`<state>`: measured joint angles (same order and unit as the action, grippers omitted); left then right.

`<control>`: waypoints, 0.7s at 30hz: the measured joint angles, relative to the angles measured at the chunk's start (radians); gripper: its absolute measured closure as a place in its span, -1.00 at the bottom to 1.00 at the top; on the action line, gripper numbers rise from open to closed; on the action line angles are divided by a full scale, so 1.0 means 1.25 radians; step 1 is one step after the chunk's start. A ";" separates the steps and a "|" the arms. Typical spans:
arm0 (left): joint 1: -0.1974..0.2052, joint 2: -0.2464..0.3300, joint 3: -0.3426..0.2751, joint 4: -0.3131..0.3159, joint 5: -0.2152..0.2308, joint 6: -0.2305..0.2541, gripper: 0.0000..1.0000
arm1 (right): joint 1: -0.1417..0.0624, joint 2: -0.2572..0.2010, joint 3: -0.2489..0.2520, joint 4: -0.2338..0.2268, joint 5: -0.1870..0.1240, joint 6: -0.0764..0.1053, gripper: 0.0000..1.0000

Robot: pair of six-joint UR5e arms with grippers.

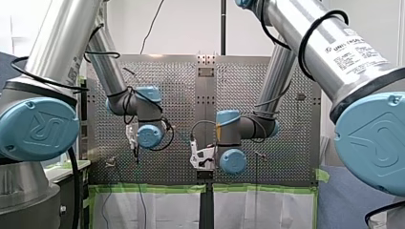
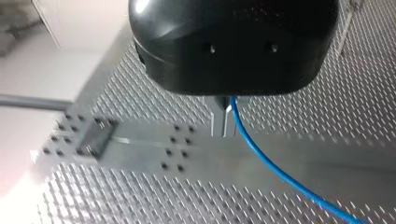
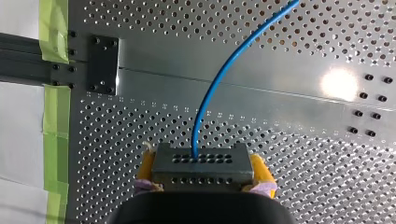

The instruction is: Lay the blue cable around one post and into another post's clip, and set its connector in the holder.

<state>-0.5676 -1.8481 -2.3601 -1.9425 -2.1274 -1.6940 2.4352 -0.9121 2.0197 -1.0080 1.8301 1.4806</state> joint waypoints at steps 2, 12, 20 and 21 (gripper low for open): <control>-0.002 0.009 -0.005 -0.001 0.012 0.001 1.00 | 0.000 0.000 0.000 0.000 0.000 0.000 1.00; 0.009 -0.030 -0.012 0.024 0.061 -0.004 1.00 | 0.000 0.000 0.000 0.000 0.000 0.000 1.00; 0.024 -0.076 -0.009 0.068 0.070 -0.027 1.00 | -0.013 -0.013 -0.013 0.013 0.013 0.013 1.00; 0.027 -0.083 -0.009 0.076 0.072 -0.028 1.00 | -0.017 -0.017 -0.017 0.017 0.017 0.017 1.00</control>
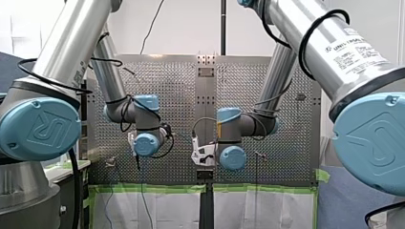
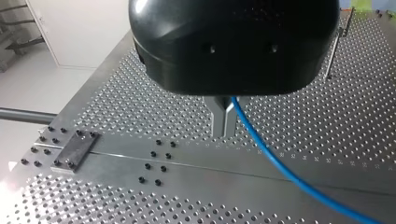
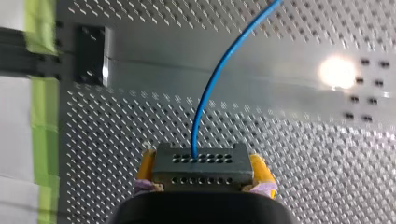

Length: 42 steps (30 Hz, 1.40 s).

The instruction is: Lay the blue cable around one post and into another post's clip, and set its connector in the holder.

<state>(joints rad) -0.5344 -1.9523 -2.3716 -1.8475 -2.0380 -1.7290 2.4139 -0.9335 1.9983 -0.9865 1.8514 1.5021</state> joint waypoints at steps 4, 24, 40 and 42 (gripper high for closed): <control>0.010 -0.025 0.000 0.015 0.005 -0.004 1.00 | -0.023 -0.024 -0.022 0.024 0.024 0.024 1.00; 0.044 -0.075 0.027 -0.001 0.045 -0.010 1.00 | -0.039 -0.166 -0.034 0.166 0.009 0.162 1.00; 0.060 -0.018 0.050 -0.068 0.045 -0.030 1.00 | -0.044 -0.265 -0.047 0.232 -0.021 0.171 1.00; 0.063 -0.004 0.050 -0.082 0.044 -0.030 1.00 | -0.044 -0.267 -0.048 0.230 -0.027 0.171 1.00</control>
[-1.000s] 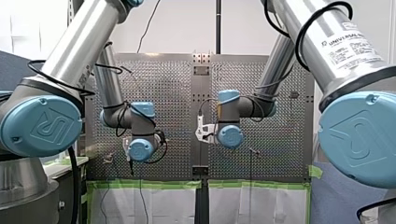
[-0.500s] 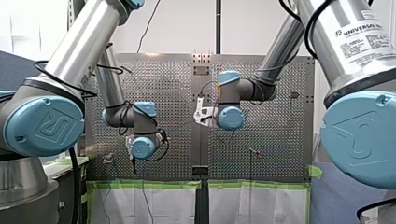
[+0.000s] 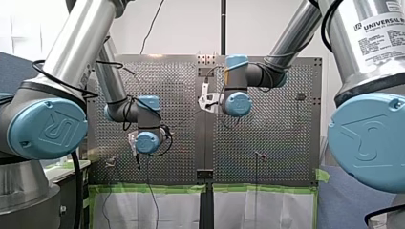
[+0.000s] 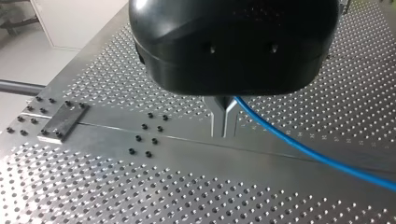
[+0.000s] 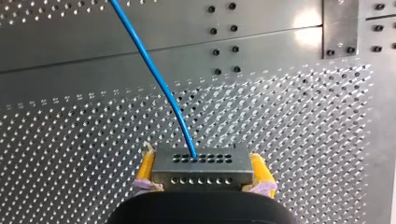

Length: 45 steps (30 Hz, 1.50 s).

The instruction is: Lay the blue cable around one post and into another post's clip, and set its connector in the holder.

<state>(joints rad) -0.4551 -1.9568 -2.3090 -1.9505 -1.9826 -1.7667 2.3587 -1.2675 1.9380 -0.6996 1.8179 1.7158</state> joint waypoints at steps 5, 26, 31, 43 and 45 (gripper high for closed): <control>0.005 0.039 0.000 -0.038 -0.012 0.000 1.00 | 0.000 -0.001 -0.006 0.002 -0.012 -0.001 1.00; 0.047 0.188 0.009 -0.188 -0.027 -0.071 1.00 | 0.011 0.000 -0.091 0.062 -0.069 -0.017 1.00; 0.063 0.222 0.015 -0.221 -0.027 -0.062 1.00 | 0.015 0.000 -0.116 0.084 -0.079 -0.020 1.00; 0.096 0.306 0.056 -0.306 -0.069 -0.057 1.00 | 0.016 0.002 -0.165 0.114 -0.106 -0.019 1.00; 0.099 0.322 0.065 -0.321 -0.079 -0.057 1.00 | 0.016 0.002 -0.174 0.121 -0.111 -0.019 1.00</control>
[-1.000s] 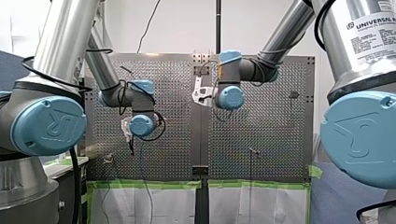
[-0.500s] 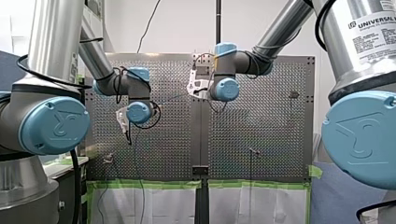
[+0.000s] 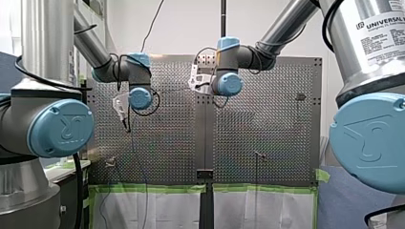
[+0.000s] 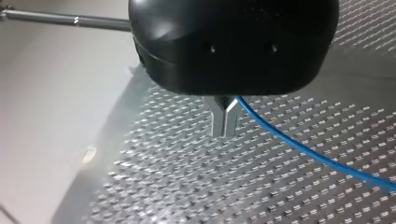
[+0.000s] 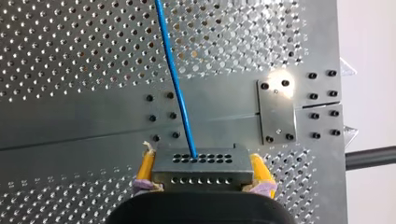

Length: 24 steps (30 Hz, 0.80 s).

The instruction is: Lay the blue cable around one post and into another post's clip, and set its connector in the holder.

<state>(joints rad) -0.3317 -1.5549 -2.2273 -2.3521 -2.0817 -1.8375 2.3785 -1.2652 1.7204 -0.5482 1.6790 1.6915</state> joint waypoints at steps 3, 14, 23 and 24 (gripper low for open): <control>0.005 0.021 0.016 -0.020 -0.007 0.001 1.00 | 0.000 0.000 -0.013 0.010 -0.008 0.000 1.00; 0.024 0.102 0.083 -0.102 -0.020 0.003 1.00 | 0.004 0.003 -0.073 0.051 -0.044 -0.001 1.00; 0.042 0.168 0.103 -0.168 -0.021 0.004 1.00 | 0.008 0.005 -0.098 0.065 -0.057 -0.001 1.00; 0.045 0.175 0.106 -0.178 -0.021 0.004 1.00 | 0.008 0.006 -0.102 0.067 -0.058 -0.001 1.00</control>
<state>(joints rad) -0.2760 -1.3363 -2.0945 -2.5743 -2.1075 -1.8330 2.3889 -1.2582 1.5929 -0.4648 1.6070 1.6907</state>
